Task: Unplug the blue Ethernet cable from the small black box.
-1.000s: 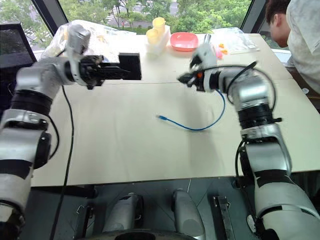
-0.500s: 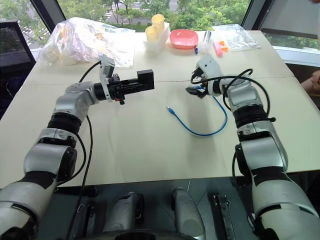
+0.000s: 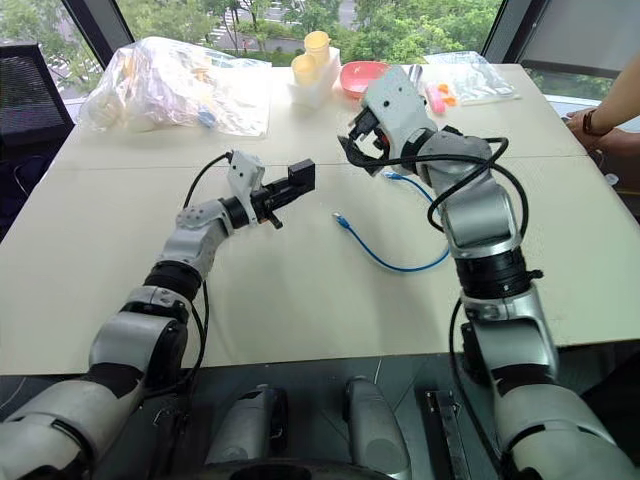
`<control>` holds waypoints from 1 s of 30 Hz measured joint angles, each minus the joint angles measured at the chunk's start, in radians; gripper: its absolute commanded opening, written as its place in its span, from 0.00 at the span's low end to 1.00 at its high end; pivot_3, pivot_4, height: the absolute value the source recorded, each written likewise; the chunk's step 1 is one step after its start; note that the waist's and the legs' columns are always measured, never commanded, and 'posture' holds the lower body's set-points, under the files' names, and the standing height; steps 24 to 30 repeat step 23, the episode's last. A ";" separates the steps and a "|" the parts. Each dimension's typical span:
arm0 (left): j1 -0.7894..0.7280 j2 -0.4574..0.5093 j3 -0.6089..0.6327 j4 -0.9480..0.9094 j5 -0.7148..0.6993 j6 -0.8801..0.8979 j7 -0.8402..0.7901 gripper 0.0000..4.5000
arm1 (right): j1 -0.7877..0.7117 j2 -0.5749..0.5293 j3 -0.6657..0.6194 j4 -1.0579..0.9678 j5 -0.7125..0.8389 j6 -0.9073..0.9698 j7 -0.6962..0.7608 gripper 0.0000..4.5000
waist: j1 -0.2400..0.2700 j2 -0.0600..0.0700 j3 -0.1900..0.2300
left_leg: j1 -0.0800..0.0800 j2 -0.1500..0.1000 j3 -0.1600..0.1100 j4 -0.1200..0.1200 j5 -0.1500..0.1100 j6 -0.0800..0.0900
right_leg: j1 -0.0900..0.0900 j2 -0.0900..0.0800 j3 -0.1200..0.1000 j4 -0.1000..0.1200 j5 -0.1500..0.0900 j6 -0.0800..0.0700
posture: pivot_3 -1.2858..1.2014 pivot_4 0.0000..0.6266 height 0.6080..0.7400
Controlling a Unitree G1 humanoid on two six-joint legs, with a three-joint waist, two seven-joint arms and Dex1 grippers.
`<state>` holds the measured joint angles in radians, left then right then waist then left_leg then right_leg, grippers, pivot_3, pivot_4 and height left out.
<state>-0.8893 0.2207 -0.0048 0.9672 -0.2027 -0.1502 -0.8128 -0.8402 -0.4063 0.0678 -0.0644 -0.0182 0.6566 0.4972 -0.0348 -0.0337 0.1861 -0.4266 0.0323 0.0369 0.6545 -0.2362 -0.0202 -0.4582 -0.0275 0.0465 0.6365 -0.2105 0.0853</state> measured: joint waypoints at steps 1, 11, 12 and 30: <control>0.005 -0.004 0.001 0.007 0.006 -0.010 0.014 0.39 | 0.030 0.016 -0.002 -0.012 -0.003 -0.001 -0.029 1.00 | 0.002 0.000 0.000 | 0.000 0.000 0.000 0.000 0.000 0.000 | 0.000 0.000 0.000 0.000 0.000 0.000 | 0.52 0.24 1.00; 0.016 0.004 0.001 0.032 0.038 -0.036 0.036 0.99 | 0.127 0.070 -0.027 -0.077 -0.004 0.004 -0.139 1.00 | 0.018 0.000 0.000 | 0.000 0.000 0.000 0.003 0.000 0.000 | 0.002 0.000 0.000 -0.001 0.001 0.001 | 0.52 0.24 1.00; 0.029 0.016 0.003 0.000 0.037 -0.029 0.035 0.99 | 0.136 0.070 -0.032 -0.092 0.003 0.006 -0.138 1.00 | 0.016 0.000 0.000 | 0.000 0.000 0.000 0.003 0.000 0.000 | 0.002 0.000 0.000 -0.001 0.001 0.001 | 0.52 0.24 1.00; 0.417 0.226 0.129 -0.922 -0.221 0.550 0.067 0.99 | 0.311 0.095 -0.196 -0.343 0.202 0.149 -0.136 1.00 | 0.015 0.000 0.000 | 0.001 0.002 -0.001 0.004 0.000 0.000 | 0.004 0.000 0.000 0.000 0.001 0.001 | 0.52 0.24 1.00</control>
